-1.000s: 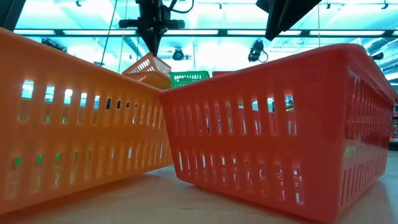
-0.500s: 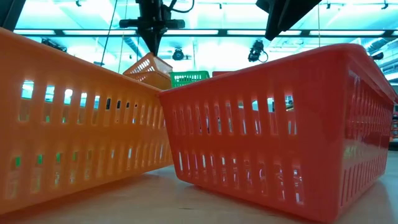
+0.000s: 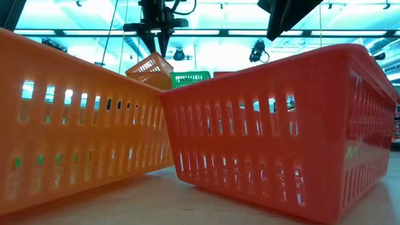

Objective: Stack baskets on shelf by color
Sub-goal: Stack the top orange bin on the orange bin on the shelf

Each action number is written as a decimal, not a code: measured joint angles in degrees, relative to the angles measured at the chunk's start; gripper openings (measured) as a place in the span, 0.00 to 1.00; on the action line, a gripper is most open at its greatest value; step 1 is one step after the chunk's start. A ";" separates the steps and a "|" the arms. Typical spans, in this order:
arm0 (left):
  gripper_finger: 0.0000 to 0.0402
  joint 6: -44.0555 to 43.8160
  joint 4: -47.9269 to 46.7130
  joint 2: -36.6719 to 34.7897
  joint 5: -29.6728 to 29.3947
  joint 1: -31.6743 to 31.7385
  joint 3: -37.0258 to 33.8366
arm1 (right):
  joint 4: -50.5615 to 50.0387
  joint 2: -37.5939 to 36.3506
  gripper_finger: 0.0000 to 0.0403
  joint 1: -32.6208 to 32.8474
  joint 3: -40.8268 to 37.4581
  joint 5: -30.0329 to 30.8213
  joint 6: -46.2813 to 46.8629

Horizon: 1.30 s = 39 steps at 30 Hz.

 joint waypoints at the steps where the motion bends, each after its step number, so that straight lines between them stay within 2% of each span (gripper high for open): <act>1: 0.38 0.02 0.02 0.00 0.00 0.14 0.00 | 0.00 0.00 0.41 0.00 0.00 0.00 0.00; 6: 0.43 0.17 0.93 0.71 -0.21 0.74 0.02 | 0.02 0.00 0.41 0.01 0.00 -0.06 0.04; 11: 0.41 1.67 1.42 2.27 0.24 1.69 0.02 | 0.04 0.02 0.41 0.02 0.00 -0.54 0.04; 20: 0.28 3.02 2.34 3.06 -0.33 2.18 0.00 | 0.00 0.02 0.41 0.04 0.02 -0.86 0.07; 32: 0.04 3.06 2.27 2.97 -0.33 2.06 0.00 | -0.02 0.02 0.41 0.04 0.02 -0.87 0.24; 36: 0.03 3.00 2.40 2.97 -0.19 2.03 0.00 | -0.02 0.02 0.41 0.04 0.02 -0.87 0.24; 39: 0.09 2.96 2.38 2.97 -0.17 2.06 0.00 | -0.02 0.02 0.41 0.04 0.02 -0.87 0.24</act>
